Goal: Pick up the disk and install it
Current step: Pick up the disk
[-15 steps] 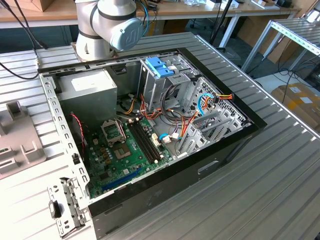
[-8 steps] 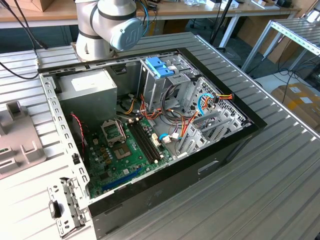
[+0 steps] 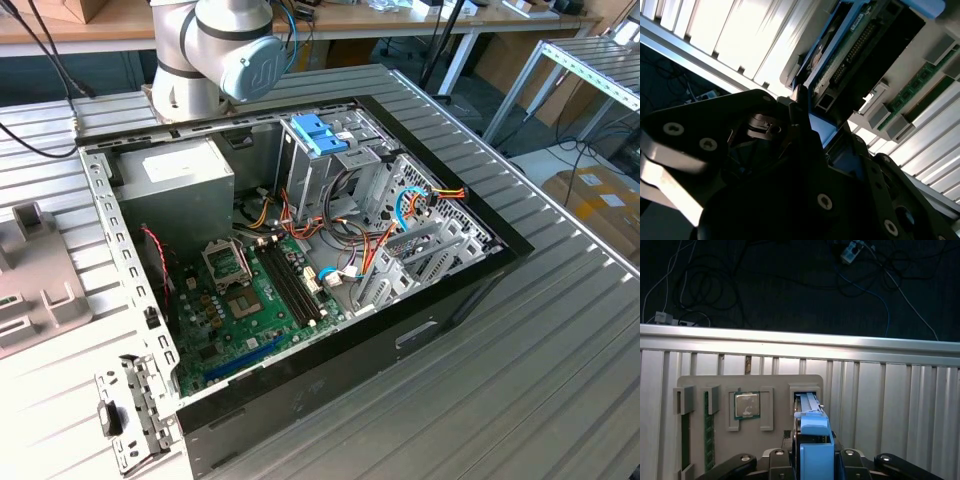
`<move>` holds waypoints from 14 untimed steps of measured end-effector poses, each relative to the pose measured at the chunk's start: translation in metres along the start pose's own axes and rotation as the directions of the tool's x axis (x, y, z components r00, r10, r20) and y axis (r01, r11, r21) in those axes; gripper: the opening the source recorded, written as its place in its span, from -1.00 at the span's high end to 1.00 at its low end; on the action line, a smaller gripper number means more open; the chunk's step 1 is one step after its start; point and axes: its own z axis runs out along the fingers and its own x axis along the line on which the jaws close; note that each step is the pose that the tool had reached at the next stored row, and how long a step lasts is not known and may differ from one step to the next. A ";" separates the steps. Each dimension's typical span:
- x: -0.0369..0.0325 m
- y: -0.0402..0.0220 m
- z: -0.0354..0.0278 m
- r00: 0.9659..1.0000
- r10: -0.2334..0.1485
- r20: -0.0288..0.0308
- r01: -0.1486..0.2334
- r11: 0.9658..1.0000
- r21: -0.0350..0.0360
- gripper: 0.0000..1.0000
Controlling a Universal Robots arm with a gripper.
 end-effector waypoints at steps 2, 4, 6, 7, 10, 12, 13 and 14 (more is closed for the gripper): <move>0.0000 0.0000 -0.0005 1.000 0.000 0.000 0.000 1.000 0.000 0.26; 0.0000 0.0000 -0.0012 1.000 0.000 0.000 0.000 1.000 0.000 0.26; 0.0000 0.0000 -0.0016 1.000 0.000 0.000 0.000 1.000 0.000 0.26; -0.0001 0.0001 -0.0019 1.000 0.000 0.000 0.000 1.000 0.000 0.26; -0.0001 0.0001 -0.0024 1.000 0.000 0.000 0.000 1.000 0.000 0.26; -0.0001 0.0001 -0.0028 1.000 0.000 0.000 0.000 1.000 0.000 0.26; -0.0001 0.0001 -0.0031 1.000 0.000 0.000 0.000 1.000 0.000 0.26; -0.0001 0.0001 -0.0034 1.000 0.000 0.000 0.000 1.000 0.000 0.26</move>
